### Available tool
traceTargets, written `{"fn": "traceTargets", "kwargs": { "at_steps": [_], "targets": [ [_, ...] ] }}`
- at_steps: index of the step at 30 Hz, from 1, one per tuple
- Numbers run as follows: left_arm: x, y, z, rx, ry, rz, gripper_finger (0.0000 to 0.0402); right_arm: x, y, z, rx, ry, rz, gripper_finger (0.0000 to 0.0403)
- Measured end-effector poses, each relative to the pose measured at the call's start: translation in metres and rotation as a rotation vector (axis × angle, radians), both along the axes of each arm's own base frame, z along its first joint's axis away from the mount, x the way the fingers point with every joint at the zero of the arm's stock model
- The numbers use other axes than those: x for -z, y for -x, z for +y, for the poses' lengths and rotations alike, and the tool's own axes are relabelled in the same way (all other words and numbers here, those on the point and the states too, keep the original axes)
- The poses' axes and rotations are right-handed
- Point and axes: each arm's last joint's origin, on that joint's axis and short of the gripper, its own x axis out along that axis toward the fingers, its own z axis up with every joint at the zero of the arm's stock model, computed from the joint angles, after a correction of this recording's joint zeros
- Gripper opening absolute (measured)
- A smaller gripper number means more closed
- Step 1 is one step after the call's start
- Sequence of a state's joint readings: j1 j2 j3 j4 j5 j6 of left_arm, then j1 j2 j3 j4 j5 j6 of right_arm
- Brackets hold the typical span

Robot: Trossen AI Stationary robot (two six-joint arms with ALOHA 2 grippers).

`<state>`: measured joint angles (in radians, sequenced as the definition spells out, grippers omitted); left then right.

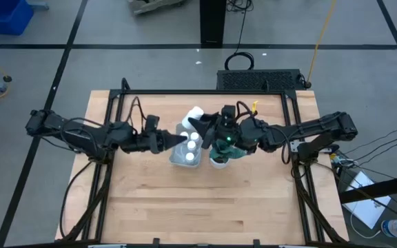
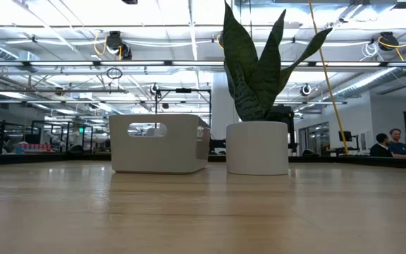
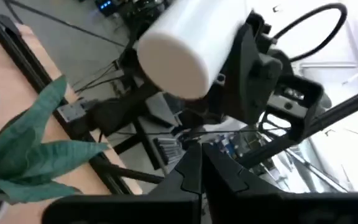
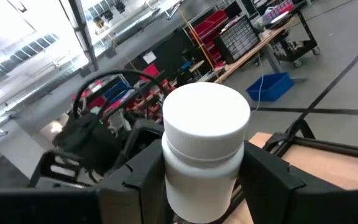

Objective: Pick and place pill bottles into a basket
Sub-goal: Put the white pill bottle into the gray bin

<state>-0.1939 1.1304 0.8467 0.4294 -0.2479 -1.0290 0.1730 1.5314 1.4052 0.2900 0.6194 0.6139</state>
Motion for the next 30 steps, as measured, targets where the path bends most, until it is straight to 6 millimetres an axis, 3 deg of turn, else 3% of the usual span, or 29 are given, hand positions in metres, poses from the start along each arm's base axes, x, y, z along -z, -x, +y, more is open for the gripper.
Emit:
{"fn": "traceTargets", "kwargs": {
  "at_steps": [7, 11, 18, 23, 30],
  "targets": [
    [-0.008, 0.01, 0.0, -0.03, -0.041, -0.021, 0.0011, 0.003, 0.002, 0.012, -0.049, 0.031, 0.052, 0.0167],
    [-0.017, 0.024, 0.002, 0.002, -0.071, -0.038, 0.0004, 0.006, 0.014, 0.025, -0.096, 0.056, 0.158, 0.0167],
    [-0.026, 0.041, 0.005, 0.075, -0.093, -0.053, 0.004, 0.018, 0.033, 0.046, -0.208, 0.11, 0.378, 0.0167],
    [-0.017, 0.033, 0.004, 0.186, -0.082, 0.014, 0.0091, 0.031, 0.037, 0.05, -0.406, 0.085, 0.514, 0.0167],
    [0.009, 0.01, -0.003, 0.285, -0.06, 0.165, 0.0208, 0.043, 0.039, 0.053, -0.669, -0.025, 0.623, 0.0167]
  ]
}}
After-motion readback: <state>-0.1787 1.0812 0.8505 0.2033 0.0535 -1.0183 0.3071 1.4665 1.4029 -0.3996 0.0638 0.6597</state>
